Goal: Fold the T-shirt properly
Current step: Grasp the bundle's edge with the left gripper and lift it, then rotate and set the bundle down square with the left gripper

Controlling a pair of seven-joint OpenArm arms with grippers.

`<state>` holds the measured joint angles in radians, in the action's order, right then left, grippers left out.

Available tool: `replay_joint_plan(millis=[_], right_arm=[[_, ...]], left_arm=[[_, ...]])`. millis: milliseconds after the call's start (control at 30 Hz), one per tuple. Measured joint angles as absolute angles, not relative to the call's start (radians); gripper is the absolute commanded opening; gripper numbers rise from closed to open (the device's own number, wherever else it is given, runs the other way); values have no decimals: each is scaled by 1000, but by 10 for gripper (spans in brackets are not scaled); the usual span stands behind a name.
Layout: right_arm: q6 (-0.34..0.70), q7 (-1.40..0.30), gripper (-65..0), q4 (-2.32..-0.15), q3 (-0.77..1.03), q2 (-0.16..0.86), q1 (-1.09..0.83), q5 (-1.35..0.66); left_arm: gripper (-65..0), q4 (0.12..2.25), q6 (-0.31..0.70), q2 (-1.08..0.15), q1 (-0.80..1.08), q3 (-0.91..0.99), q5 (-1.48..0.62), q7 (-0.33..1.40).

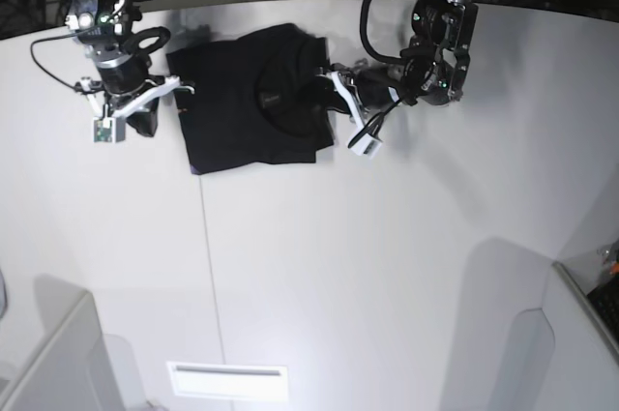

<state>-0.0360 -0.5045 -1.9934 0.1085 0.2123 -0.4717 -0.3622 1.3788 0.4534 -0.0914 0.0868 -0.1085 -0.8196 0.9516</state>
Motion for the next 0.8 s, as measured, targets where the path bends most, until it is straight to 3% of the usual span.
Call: replay_joint_plan(millis=[167, 400, 800], right_arm=[[-36, -511, -650, -1991, 138, 212, -485, -360], [-36, -504, -650, -1952, 160, 186, -523, -358], [-36, -508, -650, -1929, 244, 60, -550, -361]], left_arm=[[-650, 1364, 445, -195, -2, -283, -854, 929], [-650, 1368, 445, -370, -242, -674, -858, 924], [-650, 1351, 420, -441, -601, -1075, -796, 952]])
